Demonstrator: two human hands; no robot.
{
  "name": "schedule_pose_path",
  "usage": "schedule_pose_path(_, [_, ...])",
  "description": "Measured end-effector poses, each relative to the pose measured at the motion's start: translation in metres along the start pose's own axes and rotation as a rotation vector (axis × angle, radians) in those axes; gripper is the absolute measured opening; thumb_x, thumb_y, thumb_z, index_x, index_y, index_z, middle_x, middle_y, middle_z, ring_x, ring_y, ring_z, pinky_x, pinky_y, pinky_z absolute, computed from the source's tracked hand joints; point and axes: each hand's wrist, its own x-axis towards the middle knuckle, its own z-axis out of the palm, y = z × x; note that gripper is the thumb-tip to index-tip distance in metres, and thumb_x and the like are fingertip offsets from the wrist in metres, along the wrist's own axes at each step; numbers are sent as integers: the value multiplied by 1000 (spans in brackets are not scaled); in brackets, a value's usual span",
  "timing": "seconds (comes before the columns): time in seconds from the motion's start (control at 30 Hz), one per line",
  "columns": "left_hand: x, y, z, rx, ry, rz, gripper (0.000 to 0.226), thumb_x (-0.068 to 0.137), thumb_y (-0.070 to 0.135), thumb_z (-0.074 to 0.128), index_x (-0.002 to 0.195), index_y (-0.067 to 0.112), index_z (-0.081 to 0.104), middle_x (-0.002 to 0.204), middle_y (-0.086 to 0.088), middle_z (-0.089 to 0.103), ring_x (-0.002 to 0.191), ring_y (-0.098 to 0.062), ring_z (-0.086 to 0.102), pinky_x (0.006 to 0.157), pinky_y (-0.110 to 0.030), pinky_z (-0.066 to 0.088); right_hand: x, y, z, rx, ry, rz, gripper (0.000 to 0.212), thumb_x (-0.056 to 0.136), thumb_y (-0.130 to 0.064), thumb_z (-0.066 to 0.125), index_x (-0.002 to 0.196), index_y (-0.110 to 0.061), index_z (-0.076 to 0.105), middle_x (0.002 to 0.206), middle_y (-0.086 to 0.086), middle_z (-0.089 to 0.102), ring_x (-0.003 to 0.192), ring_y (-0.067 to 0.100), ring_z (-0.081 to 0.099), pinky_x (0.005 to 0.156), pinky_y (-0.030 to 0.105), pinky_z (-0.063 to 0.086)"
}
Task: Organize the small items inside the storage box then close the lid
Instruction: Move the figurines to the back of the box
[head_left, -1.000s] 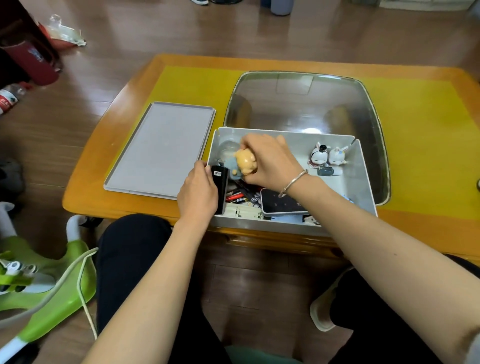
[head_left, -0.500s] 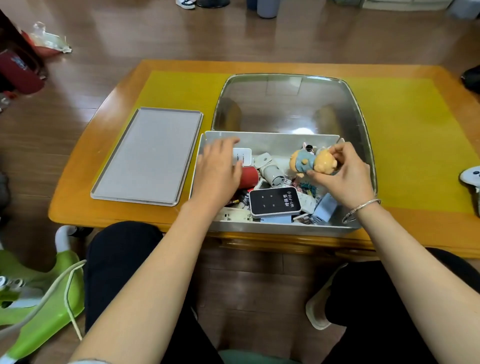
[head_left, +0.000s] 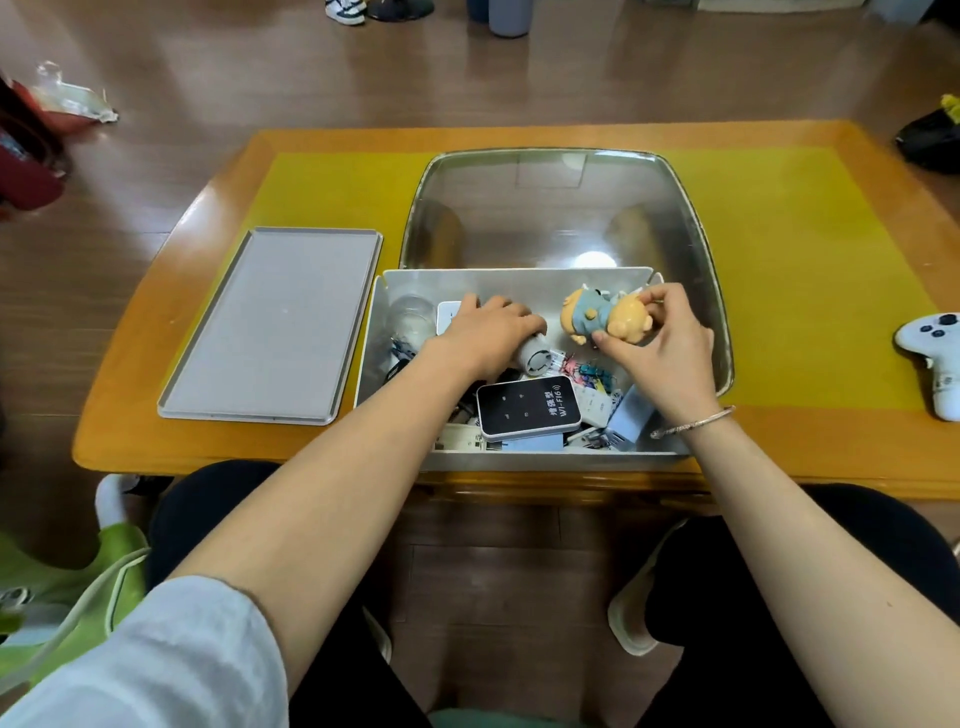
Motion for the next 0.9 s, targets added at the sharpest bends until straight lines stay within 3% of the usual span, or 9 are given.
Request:
schedule_pose_path(0.07, [-3, -2, 0, -3, 93, 25, 48, 87, 25, 63, 131, 29, 44, 135, 3, 51, 125, -22, 39, 87, -39, 24, 0, 0, -1, 63, 44, 14, 50, 65, -37, 81, 96, -29, 43, 85, -20, 56, 87, 5, 60, 84, 43, 50])
schedule_pose_path(0.17, [-12, -2, -10, -76, 239, 25, 48, 88, 39, 61, 132, 27, 43, 130, 3, 53, 122, -19, 40, 88, -38, 21, 1, 2, -1, 143, 73, 17, 49, 66, -31, 83, 97, -25, 45, 82, -23, 54, 78, -17, 54, 69, 12, 48])
schedule_pose_path(0.27, [-33, -1, -29, -181, 259, -10, 54, 88, 46, 57, 136, 29, 40, 128, 0, 51, 121, -20, 42, 101, -41, 19, 1, 4, 0, 169, 94, 17, 49, 66, -30, 82, 99, -22, 47, 82, -22, 54, 77, -21, 51, 63, 1, 41])
schedule_pose_path(0.43, [-79, -5, -45, -230, -42, -164, 60, 88, 45, 61, 141, 36, 34, 131, -8, 44, 125, -29, 39, 102, -46, 28, 1, 4, 1, 152, 104, 19, 49, 64, -34, 82, 95, -28, 45, 78, -23, 54, 76, -21, 52, 61, 1, 41])
schedule_pose_path(0.57, [-100, -5, -41, -162, -151, -208, 62, 83, 45, 68, 138, 44, 39, 132, -4, 43, 127, -27, 33, 100, -44, 28, 1, 3, 1, 136, 101, 20, 49, 64, -36, 82, 95, -30, 44, 79, -25, 53, 75, -17, 53, 62, 8, 42])
schedule_pose_path(0.63, [-104, -4, -38, -175, -198, -225, 68, 75, 54, 71, 136, 45, 41, 134, -1, 41, 128, -25, 29, 102, -45, 26, 1, 2, 2, 147, 99, 22, 49, 65, -36, 82, 96, -30, 44, 80, -24, 54, 75, -15, 54, 61, 8, 42])
schedule_pose_path(0.73, [-95, -1, -40, -278, -151, -242, 74, 68, 73, 63, 132, 40, 45, 135, 1, 41, 130, -23, 28, 103, -45, 24, 1, 3, 1, 174, 105, 19, 48, 66, -32, 82, 96, -28, 45, 79, -23, 54, 76, -20, 53, 60, 4, 43])
schedule_pose_path(0.83, [-66, 12, -37, -297, 38, -154, 68, 78, 69, 55, 132, 28, 47, 139, -2, 44, 129, -23, 35, 104, -45, 30, 1, 4, 1, 185, 112, 19, 48, 66, -32, 82, 97, -26, 45, 81, -23, 54, 78, -20, 52, 63, 5, 44])
schedule_pose_path(0.9, [-44, 24, -31, -303, 53, -73, 68, 83, 64, 54, 136, 22, 44, 140, -4, 44, 129, -23, 38, 103, -42, 33, 2, 5, 1, 194, 123, 16, 49, 66, -32, 82, 98, -26, 46, 80, -22, 54, 77, -18, 52, 64, 4, 43])
